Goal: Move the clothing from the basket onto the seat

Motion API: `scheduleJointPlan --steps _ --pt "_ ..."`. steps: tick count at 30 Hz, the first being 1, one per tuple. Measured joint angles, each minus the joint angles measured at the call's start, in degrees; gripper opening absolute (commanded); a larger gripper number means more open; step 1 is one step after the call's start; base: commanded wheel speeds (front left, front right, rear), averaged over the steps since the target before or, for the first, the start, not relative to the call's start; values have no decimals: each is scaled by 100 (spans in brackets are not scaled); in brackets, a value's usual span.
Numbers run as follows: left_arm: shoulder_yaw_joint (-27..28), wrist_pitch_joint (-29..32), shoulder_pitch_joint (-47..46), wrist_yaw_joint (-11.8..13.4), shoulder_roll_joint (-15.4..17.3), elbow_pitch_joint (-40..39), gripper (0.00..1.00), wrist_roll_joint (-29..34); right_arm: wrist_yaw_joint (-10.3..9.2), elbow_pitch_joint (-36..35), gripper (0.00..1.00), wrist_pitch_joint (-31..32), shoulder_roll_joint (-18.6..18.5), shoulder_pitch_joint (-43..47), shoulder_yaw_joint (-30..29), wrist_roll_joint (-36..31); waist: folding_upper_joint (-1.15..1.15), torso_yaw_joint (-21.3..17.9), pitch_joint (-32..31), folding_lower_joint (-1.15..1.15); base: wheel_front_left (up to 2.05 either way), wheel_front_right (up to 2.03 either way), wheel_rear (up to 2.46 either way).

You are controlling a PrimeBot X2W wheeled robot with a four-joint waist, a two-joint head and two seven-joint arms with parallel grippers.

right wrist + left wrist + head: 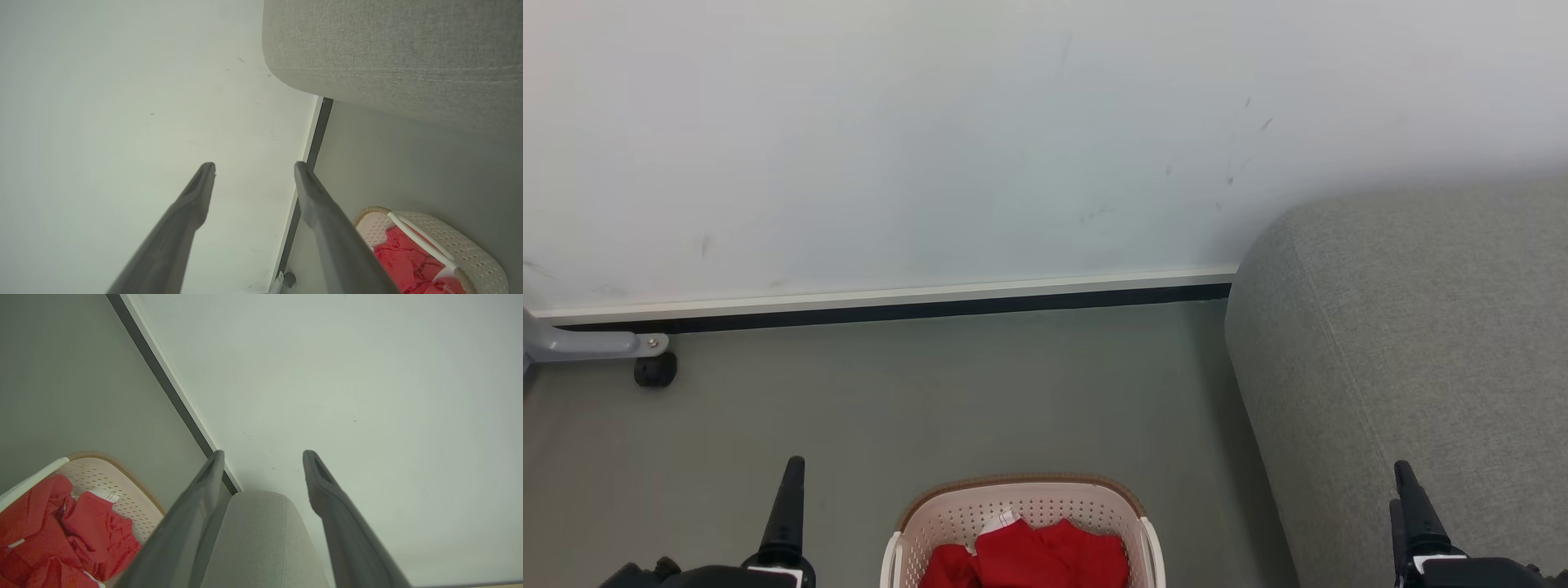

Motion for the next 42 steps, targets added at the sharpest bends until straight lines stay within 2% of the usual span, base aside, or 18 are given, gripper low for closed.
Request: scheduleJointPlan --steps 11,24,42 --pt "-249 -243 4 189 22 -245 100 1326 -198 -227 100 -237 -59 1 331 -1274 0 -1 -42 0 0 0 0" --pt "-537 -512 92 393 276 -389 100 3016 -397 -388 100 -504 -296 -2 845 -2902 0 -6 -64 0 0 0 0" --pt "-630 -887 370 666 367 -483 100 4915 -655 -363 100 -886 -414 3 1255 -4476 0 -21 -87 0 0 0 0"
